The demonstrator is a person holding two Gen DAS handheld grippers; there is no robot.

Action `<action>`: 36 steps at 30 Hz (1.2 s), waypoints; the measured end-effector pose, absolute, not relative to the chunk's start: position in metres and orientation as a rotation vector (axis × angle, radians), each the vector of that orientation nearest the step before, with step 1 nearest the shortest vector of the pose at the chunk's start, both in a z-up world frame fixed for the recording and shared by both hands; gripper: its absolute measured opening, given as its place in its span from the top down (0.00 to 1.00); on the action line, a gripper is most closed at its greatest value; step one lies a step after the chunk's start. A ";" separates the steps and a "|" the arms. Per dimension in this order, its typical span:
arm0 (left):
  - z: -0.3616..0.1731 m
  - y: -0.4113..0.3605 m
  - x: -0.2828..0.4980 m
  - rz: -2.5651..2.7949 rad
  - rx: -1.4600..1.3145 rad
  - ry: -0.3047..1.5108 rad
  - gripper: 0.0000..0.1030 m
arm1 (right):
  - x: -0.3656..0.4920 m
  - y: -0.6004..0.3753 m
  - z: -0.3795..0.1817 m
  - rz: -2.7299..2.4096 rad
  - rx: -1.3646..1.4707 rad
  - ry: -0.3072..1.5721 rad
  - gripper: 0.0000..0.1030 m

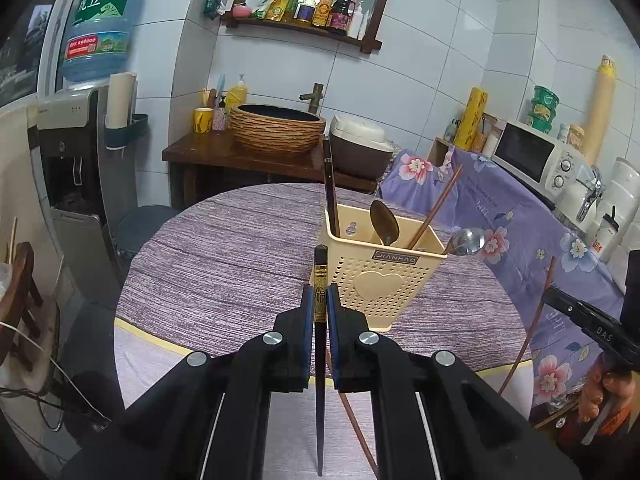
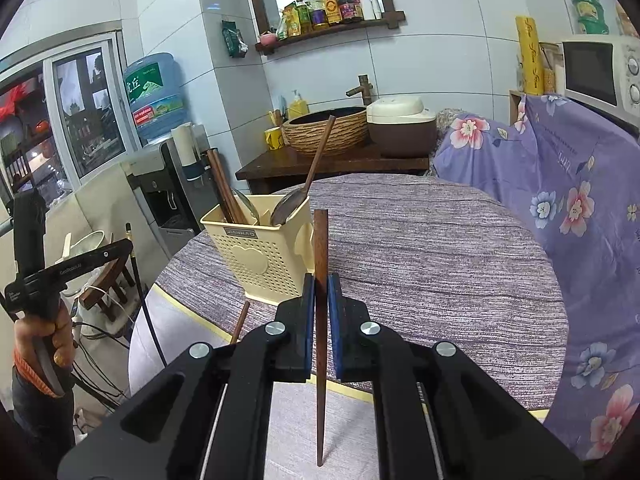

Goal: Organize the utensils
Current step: 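Carry both chopsticks over the beige holder and open both tools to drop them in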

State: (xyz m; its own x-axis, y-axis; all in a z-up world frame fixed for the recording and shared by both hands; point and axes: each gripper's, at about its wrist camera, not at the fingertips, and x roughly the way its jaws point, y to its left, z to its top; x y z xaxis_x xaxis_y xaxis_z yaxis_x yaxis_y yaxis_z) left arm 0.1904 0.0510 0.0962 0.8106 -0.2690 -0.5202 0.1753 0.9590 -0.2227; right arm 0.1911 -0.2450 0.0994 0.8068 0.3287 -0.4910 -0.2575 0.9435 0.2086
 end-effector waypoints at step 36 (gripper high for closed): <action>0.205 0.023 0.293 -0.238 -0.171 0.399 0.93 | 0.325 -0.168 0.203 0.296 0.095 0.413 0.93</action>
